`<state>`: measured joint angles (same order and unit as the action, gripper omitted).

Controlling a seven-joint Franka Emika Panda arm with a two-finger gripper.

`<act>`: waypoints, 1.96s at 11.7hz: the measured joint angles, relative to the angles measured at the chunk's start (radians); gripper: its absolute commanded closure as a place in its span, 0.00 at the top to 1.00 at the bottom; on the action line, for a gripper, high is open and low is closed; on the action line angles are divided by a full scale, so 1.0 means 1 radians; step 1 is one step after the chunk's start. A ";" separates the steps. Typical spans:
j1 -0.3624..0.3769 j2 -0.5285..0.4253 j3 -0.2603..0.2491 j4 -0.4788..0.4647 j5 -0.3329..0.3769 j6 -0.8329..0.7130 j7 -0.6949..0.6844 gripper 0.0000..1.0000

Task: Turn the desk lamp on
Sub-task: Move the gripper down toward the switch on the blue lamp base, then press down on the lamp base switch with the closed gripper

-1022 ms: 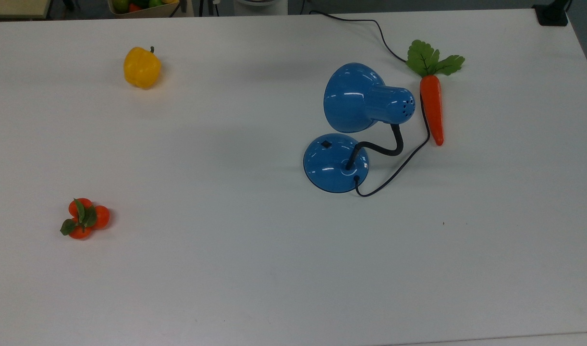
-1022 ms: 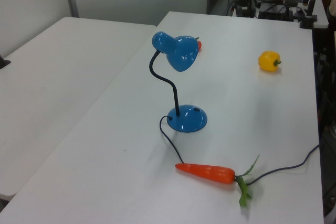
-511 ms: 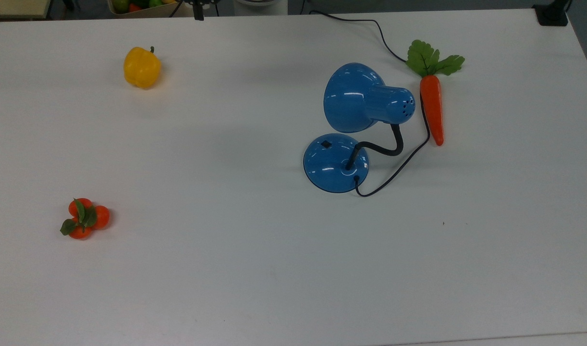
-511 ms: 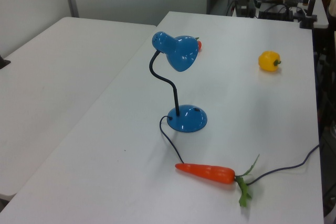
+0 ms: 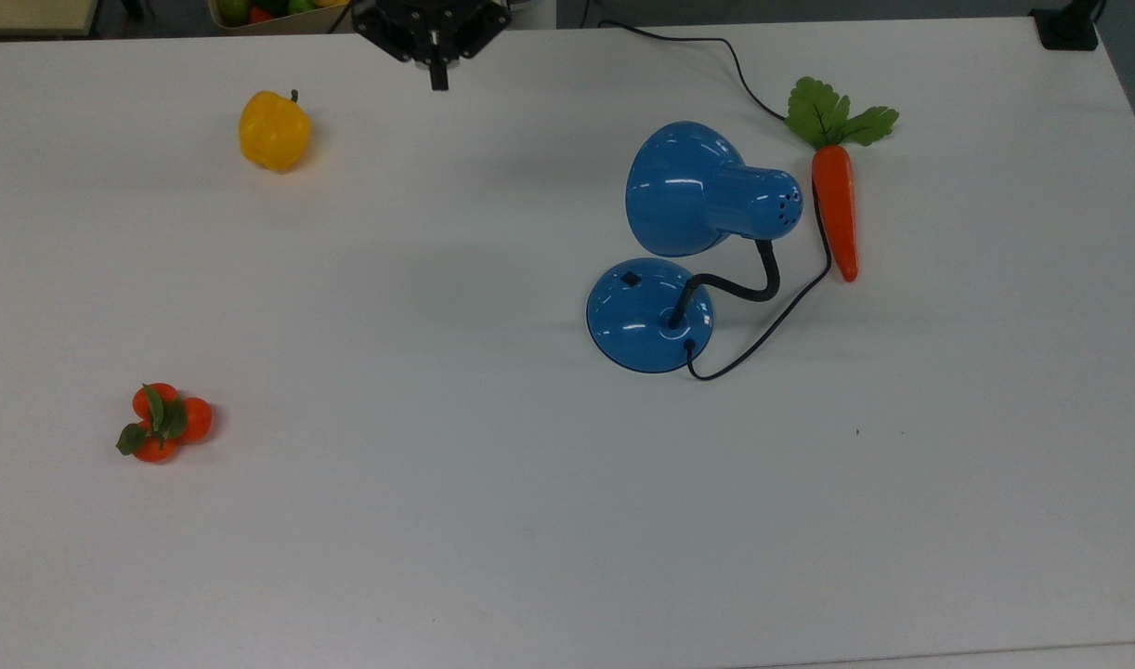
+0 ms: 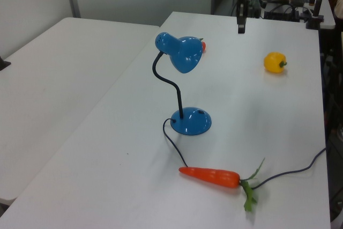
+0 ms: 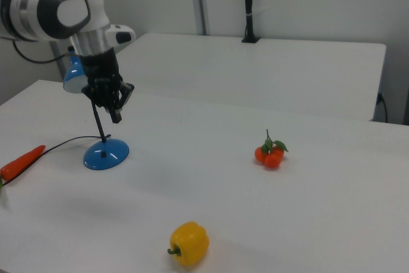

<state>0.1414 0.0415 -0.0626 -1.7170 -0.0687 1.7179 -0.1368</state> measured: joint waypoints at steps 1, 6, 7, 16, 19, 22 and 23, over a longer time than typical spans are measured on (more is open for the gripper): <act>0.013 -0.003 0.000 -0.036 0.000 0.034 -0.026 0.00; 0.066 -0.005 0.001 -0.221 0.002 0.275 -0.095 0.00; 0.081 -0.004 0.001 -0.256 0.002 0.332 -0.096 0.00; 0.166 0.086 0.023 -0.386 0.002 0.738 -0.106 0.00; 0.165 0.135 0.055 -0.386 0.002 0.841 -0.109 0.00; 0.165 0.183 0.084 -0.387 0.002 0.940 -0.109 0.00; 0.164 0.197 0.089 -0.387 0.002 0.969 -0.109 0.00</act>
<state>0.3049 0.2387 0.0264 -2.1036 -0.0667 2.6874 -0.2455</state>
